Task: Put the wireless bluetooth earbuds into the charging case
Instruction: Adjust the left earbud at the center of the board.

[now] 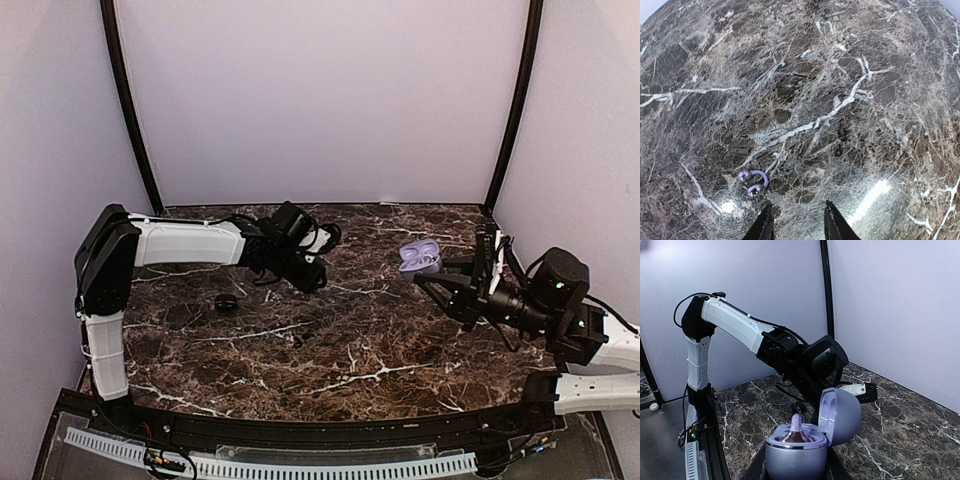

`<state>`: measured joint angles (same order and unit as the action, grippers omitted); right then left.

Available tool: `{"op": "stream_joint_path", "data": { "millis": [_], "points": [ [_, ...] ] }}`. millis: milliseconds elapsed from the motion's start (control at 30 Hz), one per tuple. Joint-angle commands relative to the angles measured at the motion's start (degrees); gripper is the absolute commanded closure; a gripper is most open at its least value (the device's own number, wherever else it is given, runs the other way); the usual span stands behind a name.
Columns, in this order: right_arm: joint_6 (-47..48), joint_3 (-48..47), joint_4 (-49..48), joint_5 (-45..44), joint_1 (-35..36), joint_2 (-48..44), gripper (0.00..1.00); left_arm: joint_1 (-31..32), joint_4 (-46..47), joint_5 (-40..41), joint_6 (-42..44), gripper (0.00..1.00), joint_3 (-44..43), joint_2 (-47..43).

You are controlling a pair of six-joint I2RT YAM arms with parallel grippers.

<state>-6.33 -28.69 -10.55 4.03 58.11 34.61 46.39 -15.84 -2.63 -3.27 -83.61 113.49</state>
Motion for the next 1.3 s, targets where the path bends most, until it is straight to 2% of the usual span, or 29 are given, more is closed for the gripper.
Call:
{"op": "stream_joint_path", "data": {
  "millis": [0, 467, 1267],
  "points": [
    [-0.24, -0.45, -1.50, -0.34, -0.29, -0.78, 1.00, -0.25, 0.32, -0.31, -2.93, 0.67, -3.15, 2.84],
    [-0.06, -0.61, -0.72, -0.91, -0.32, -1.37, 1.00, -1.65, -2.67, 1.21, -4.70, 0.67, -9.97, 9.84],
    [0.09, -0.72, -0.71, -0.96, -0.30, -0.92, 1.00, -3.32, -3.19, -0.16, -4.49, 0.69, -8.35, 11.05]
  ]
}}
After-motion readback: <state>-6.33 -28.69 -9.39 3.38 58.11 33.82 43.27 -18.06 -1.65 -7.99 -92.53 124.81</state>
